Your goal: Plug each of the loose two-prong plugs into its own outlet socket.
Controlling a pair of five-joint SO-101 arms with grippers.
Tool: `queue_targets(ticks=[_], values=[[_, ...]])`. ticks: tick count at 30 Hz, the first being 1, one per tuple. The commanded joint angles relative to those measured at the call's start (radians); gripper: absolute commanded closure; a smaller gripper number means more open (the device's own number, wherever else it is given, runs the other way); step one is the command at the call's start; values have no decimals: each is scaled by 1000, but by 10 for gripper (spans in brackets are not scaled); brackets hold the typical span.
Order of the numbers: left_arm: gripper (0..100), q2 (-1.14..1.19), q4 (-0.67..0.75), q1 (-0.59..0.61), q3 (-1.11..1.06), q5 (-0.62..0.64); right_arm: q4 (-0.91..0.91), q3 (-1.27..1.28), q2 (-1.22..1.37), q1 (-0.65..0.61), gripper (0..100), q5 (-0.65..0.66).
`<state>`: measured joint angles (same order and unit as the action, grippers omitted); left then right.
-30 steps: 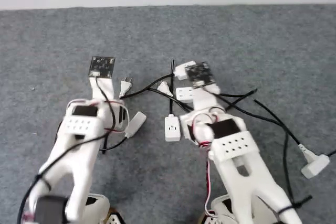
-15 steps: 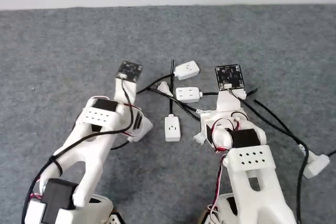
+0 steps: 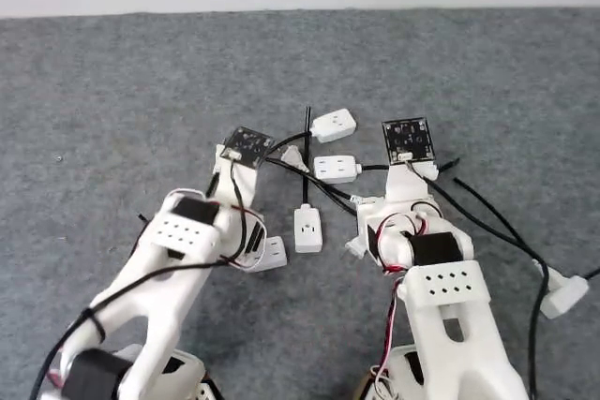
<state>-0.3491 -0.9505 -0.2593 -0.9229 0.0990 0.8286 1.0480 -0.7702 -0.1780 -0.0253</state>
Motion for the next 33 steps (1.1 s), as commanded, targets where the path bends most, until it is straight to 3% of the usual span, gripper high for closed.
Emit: queue_targets(ticks=[1,14,19,25,33], values=[[889,-112,61,-2,-28,-52,-18,-9,-27,12,991,-12],[751,-417,167,-31,-278,-641,-16,-8,-27,12,991,-12],[751,-331,169,-72,-254,-707,-18,-8,-27,12,991,-12],[751,-74,161,-64,-102,-732,-18,-8,-27,13,991,-12],[754,160,2,-64,97,-755,-15,-8,-27,12,991,-12]])
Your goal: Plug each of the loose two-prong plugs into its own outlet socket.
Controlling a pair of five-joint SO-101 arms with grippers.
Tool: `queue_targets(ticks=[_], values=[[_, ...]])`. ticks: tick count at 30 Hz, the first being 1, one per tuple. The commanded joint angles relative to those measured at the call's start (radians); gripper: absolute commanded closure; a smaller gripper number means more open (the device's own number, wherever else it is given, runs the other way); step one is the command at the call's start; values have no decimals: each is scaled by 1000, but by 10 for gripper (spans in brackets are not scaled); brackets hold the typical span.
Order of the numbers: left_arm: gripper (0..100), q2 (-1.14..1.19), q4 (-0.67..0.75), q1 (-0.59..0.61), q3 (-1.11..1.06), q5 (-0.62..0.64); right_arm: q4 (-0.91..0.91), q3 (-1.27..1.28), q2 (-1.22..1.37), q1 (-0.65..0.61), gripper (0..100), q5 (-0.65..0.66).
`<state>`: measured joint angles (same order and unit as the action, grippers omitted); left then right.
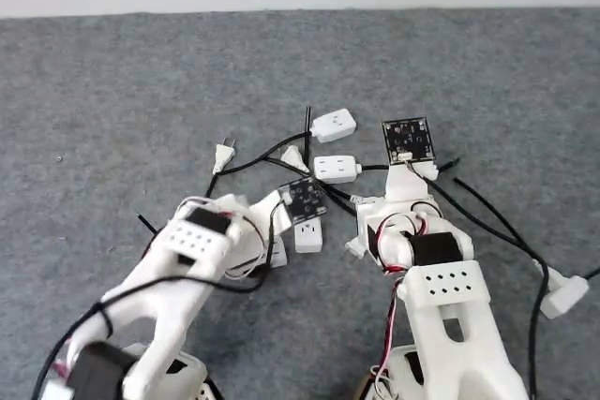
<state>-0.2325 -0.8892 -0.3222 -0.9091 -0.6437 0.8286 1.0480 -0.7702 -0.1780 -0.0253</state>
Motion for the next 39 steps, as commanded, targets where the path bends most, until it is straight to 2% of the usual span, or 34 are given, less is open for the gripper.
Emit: queue_targets(ticks=[1,5,10,13,17,24,26,32,37,39], values=[[754,58,-75,-2,97,-12,-15,-8,-27,13,991,-12],[754,114,-167,-8,139,5,-15,-8,-27,13,991,-12],[754,152,-221,-41,145,120,-19,-8,-27,15,991,-12],[796,181,-222,-48,162,265,-19,-8,-27,16,991,-12],[927,256,-218,-46,188,511,-33,-8,-27,16,991,-11],[924,367,-290,78,291,919,-33,-8,-27,12,991,-8],[925,362,-288,137,309,990,-33,-8,-27,12,991,-8],[927,347,-281,265,367,1079,-25,-8,-27,12,991,-12],[927,333,-282,262,343,1082,-24,-6,-27,13,991,-64],[927,298,-321,249,344,1033,-31,-3,-25,13,991,-66]])
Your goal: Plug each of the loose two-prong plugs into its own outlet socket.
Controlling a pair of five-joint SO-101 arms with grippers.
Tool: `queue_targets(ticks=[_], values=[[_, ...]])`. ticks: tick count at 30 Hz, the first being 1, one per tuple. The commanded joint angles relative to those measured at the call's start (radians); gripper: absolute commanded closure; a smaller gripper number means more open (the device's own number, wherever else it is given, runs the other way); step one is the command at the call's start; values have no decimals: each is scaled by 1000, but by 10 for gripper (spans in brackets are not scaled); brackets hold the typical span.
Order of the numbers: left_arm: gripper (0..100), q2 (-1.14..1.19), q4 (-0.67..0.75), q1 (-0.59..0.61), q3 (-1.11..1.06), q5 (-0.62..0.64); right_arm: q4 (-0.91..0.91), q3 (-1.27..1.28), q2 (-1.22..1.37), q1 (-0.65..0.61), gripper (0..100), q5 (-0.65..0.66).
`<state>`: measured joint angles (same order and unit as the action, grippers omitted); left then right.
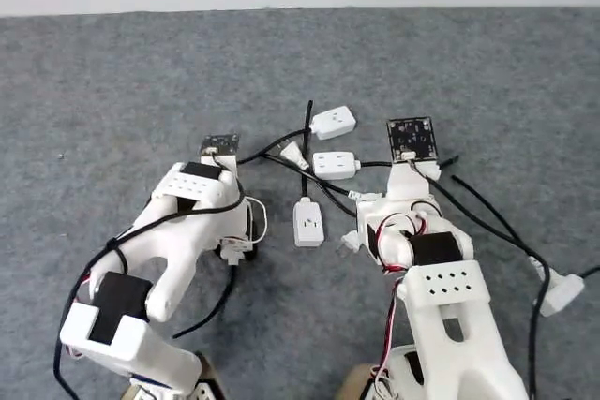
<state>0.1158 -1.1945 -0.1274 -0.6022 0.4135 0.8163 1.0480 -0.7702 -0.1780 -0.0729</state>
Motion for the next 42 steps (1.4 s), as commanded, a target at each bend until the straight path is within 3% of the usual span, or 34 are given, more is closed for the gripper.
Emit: queue_targets(ticks=[1,4,9,18,23,28,37,42], values=[[927,-77,-41,37,38,-46,-25,5,-25,13,991,-18],[927,-183,-89,-20,25,-58,-56,12,-1,12,991,-18],[927,-276,-51,-51,-25,-58,-53,-17,62,13,991,-18],[924,-273,141,61,-28,-61,-53,-20,77,12,991,-18],[924,-97,169,61,-7,-75,-53,-20,81,12,991,-18],[927,133,2,57,179,-109,-53,-20,79,12,991,-17],[927,186,-58,-91,133,-109,-53,-20,79,12,991,-14],[927,184,-60,-101,142,-109,-53,-20,81,12,991,-14]])
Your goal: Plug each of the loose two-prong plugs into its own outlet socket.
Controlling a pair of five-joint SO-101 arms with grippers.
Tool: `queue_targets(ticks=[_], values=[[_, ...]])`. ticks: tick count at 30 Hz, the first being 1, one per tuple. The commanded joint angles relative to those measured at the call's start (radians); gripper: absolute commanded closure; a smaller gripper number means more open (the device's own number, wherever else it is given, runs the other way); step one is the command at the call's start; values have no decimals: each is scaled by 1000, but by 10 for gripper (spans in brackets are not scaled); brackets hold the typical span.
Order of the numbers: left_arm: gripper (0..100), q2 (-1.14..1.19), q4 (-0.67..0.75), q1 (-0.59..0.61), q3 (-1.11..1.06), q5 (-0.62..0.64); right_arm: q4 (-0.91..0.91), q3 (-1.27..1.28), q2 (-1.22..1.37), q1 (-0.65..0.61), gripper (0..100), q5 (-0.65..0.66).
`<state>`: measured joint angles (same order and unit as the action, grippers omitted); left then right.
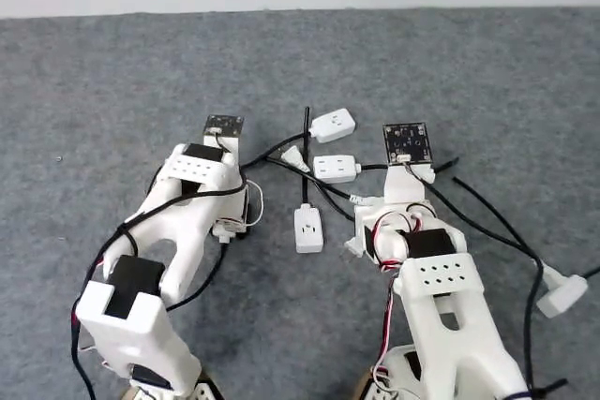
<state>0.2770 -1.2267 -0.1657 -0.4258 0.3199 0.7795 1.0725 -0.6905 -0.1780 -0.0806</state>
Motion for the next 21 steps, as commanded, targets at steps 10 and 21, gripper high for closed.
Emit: queue_targets(ticks=[10,21], values=[[928,-184,-147,-17,-39,-15,-22,-44,5,12,991,-6],[925,-149,-121,-23,-99,-9,-18,-44,5,12,991,-6]])
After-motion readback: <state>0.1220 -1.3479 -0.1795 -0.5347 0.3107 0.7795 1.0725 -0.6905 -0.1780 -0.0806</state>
